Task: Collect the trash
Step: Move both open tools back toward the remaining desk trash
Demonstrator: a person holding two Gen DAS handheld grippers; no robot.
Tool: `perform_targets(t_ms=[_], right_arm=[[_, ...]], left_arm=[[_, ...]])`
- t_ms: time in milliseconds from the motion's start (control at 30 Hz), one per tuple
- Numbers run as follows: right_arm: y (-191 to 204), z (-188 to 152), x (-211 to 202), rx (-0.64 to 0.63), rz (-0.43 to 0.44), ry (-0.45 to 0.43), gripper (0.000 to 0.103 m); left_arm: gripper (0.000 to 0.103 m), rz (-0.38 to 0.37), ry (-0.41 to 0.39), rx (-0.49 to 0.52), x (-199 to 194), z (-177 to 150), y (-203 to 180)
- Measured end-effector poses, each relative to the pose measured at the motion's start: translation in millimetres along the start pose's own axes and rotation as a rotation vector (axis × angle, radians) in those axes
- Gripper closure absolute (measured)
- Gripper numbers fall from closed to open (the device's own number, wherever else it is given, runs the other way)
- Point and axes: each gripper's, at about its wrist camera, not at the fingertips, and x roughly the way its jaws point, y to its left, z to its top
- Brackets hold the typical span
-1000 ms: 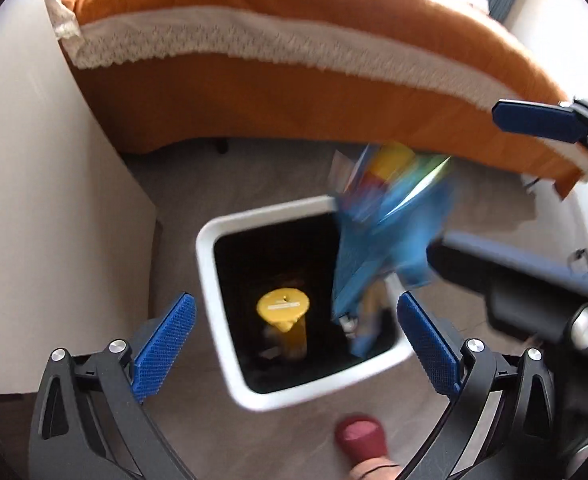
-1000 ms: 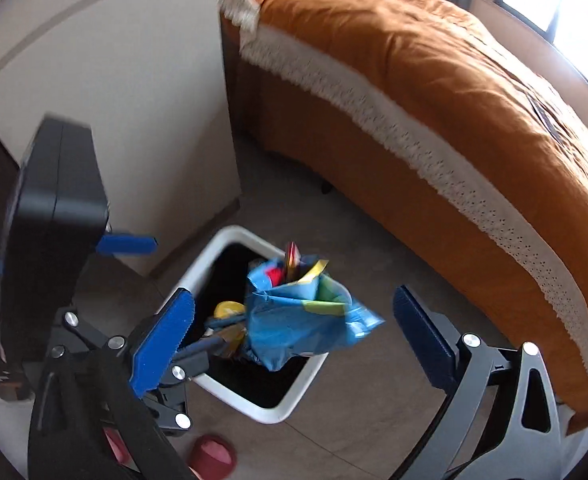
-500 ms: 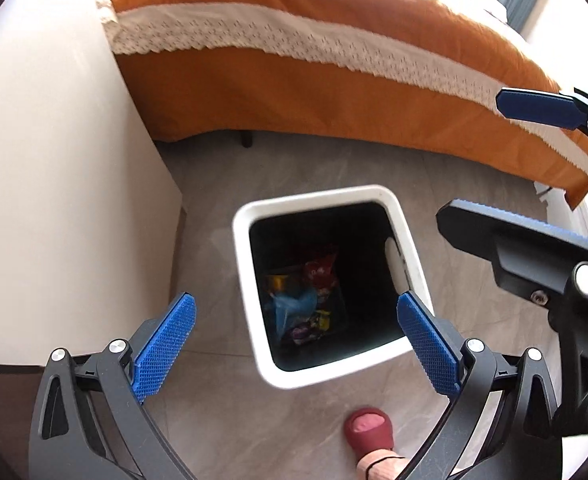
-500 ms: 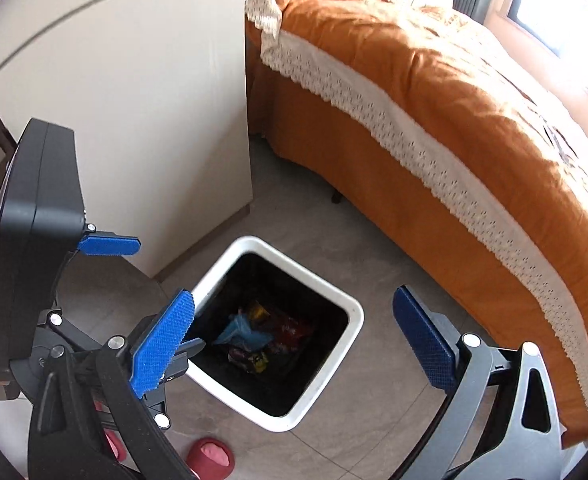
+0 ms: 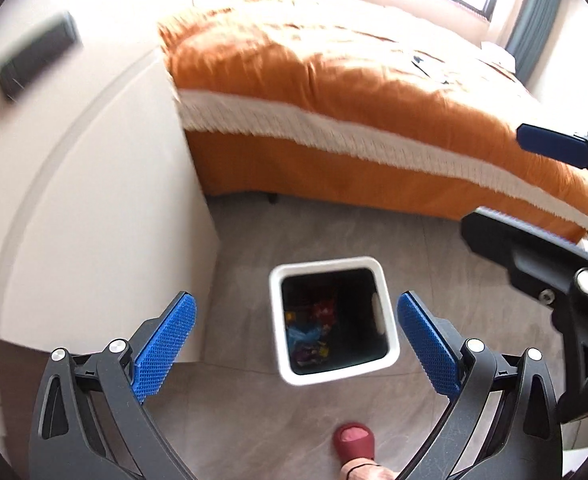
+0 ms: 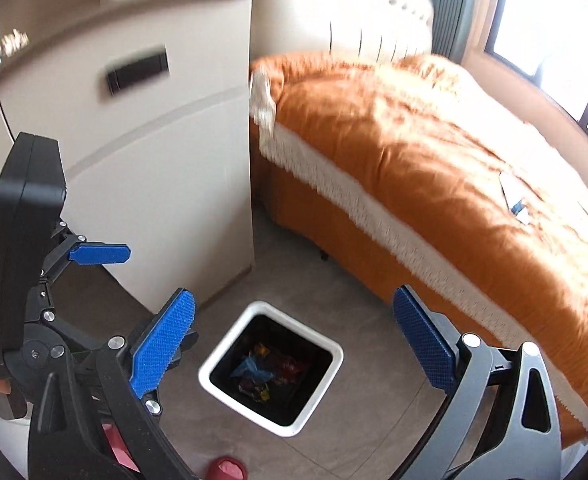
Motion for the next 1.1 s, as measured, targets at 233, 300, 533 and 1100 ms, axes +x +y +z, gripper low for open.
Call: perform_targets(t_ms=[233,300,533,1100], right_arm=[[12.7,48.7,-87.9,0.011,0.020,-0.150,0.004],[18.4,60.5,-107.6,0.002,0.028,-0.185,0.004],[54.3,100.2,-164.4,-0.056,0.092,-0.285,0.004],[190.6,202.1,-210.6,-0.312,0.461,-0.458,0.004]], left_arm=[[0.004,0.040,-0.120,-0.051,-117.6,17.5,15.4],[0.004,0.067,-0.135,-0.049,-143.3,18.0,16.9],[0.004,0.168,-0.226,-0.123,-238.0,10.5,44.2],[0.004,0.536,-0.356,-0.567,-397.2,-40.7,178.7]])
